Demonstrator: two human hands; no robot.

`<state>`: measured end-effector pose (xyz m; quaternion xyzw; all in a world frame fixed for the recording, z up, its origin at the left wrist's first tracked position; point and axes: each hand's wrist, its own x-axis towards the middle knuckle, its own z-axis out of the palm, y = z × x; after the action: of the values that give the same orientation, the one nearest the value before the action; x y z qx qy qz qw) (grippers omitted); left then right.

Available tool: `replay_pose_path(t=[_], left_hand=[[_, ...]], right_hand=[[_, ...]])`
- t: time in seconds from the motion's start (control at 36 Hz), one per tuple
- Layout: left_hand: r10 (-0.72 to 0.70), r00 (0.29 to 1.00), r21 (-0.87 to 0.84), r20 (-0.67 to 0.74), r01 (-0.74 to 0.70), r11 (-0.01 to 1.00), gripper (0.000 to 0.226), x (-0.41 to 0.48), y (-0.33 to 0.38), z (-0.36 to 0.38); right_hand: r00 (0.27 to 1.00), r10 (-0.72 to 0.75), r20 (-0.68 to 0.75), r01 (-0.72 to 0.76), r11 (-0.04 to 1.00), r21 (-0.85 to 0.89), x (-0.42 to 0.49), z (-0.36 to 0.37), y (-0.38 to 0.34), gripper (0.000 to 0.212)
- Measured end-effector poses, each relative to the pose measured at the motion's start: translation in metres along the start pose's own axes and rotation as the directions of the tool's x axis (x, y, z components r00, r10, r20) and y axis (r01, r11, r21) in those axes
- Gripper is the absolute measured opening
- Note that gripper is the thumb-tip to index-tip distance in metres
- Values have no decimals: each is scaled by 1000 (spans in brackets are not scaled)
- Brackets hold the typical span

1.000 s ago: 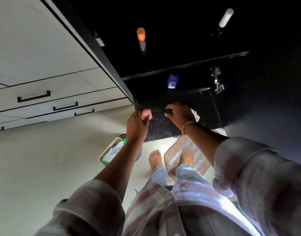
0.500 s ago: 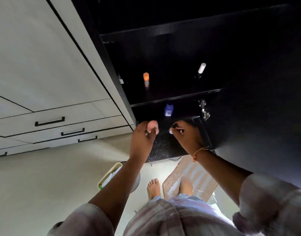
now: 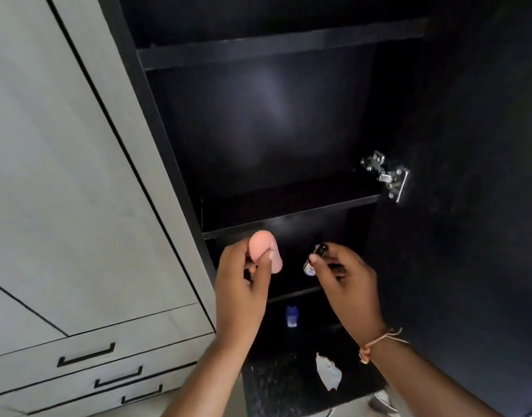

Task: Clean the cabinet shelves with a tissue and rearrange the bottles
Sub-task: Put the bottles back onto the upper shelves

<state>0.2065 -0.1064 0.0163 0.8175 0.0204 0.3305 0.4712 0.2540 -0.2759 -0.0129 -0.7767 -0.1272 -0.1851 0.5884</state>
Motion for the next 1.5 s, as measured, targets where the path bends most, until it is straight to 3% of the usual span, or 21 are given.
replay_pose_path(t=[0.19, 0.58, 1.06, 1.19, 1.28, 1.39, 1.5], left_hand=[[134, 979, 58, -154, -126, 990, 30, 75, 43, -15], [-13, 992, 230, -128, 42, 972, 35, 136, 20, -1], [-73, 987, 197, -146, 102, 975, 38, 134, 5, 1], [-72, 982, 154, -174, 99, 983, 55, 133, 1, 3], [-15, 978, 189, -209, 56, 980, 65, 124, 5, 3], [202, 956, 333, -210, -124, 935, 53, 95, 7, 5], [348, 927, 389, -142, -271, 881, 46, 58, 0, 11]], right_hand=[[991, -110, -79, 110, 994, -14, 65, -8, -48, 19], [997, -66, 37, 74, 957, -281, 149, 12, -51, 24], [998, -31, 58, 53, 902, -427, 157, 27, -40, 31], [996, -78, 30, 83, 899, -431, 154, 27, -37, 49], [989, -140, -38, 113, 904, -413, 148, 24, -39, 47], [960, -243, -137, 178, 912, -369, 126, 18, -40, 33], [958, -264, -111, 209, 909, -361, 88, 10, -31, 21]])
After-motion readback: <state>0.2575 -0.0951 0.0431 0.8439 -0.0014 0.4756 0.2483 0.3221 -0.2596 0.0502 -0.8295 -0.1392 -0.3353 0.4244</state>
